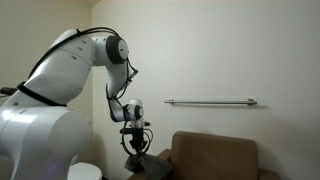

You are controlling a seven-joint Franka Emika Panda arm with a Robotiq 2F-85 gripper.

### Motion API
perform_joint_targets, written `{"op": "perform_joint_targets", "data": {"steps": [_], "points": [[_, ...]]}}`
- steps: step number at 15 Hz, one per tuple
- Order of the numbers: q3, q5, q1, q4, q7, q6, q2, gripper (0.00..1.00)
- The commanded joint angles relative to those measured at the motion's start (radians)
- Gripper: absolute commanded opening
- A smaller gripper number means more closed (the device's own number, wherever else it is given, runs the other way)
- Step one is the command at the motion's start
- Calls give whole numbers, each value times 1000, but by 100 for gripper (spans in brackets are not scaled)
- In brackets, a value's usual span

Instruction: Put the towel on the chair seat

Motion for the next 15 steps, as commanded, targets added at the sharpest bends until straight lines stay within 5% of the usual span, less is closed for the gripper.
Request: {"op": "perform_joint_targets", "data": {"steps": [1,9,15], "points": [[36,54,-48,18,-95,-64,-37,6],[44,73,-81,96,-163,-175,-53,6],[29,43,-58,107,-111,-142,-13,12]]}}
